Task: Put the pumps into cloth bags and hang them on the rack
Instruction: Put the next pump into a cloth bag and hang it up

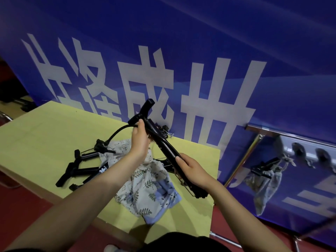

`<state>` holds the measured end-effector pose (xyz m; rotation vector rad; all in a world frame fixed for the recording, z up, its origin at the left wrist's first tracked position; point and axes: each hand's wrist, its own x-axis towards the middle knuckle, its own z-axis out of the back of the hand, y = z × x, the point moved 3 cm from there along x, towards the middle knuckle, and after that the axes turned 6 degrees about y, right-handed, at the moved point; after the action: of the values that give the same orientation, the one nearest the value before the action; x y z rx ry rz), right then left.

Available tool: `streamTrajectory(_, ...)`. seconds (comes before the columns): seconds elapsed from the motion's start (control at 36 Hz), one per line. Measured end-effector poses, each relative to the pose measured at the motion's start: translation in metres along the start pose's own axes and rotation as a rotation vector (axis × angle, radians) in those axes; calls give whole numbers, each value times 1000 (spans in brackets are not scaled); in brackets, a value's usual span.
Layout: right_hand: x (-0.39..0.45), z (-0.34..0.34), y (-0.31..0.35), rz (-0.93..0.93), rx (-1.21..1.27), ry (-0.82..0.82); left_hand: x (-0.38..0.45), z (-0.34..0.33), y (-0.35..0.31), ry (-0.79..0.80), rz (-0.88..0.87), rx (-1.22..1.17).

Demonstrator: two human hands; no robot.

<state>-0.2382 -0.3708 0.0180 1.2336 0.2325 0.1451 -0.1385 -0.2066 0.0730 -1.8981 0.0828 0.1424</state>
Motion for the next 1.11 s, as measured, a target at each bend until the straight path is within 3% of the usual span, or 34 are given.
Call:
streamTrajectory(0.14,0,0,6,-11,73,65,1,13,-8,-38,-68,204)
streamTrajectory(0.31,0,0,6,-24,122,106,8,33,-34,-18,-299,812)
streamTrajectory(0.64,6,-3,10,-58,148,177,16,56,-57,-183,-527,1263)
streamTrajectory(0.72,7,-1,8,-62,208,173,20,60,-55,-122,-631,1275)
streamTrajectory(0.81,6,2,10,-66,263,196,31,61,-49,-50,-598,1251)
streamTrajectory(0.97,1,-1,7,-45,82,285,32,41,-49,172,-499,1207)
streamTrajectory(1.11,-7,-5,1,-34,131,344,40,45,-41,315,-282,1138)
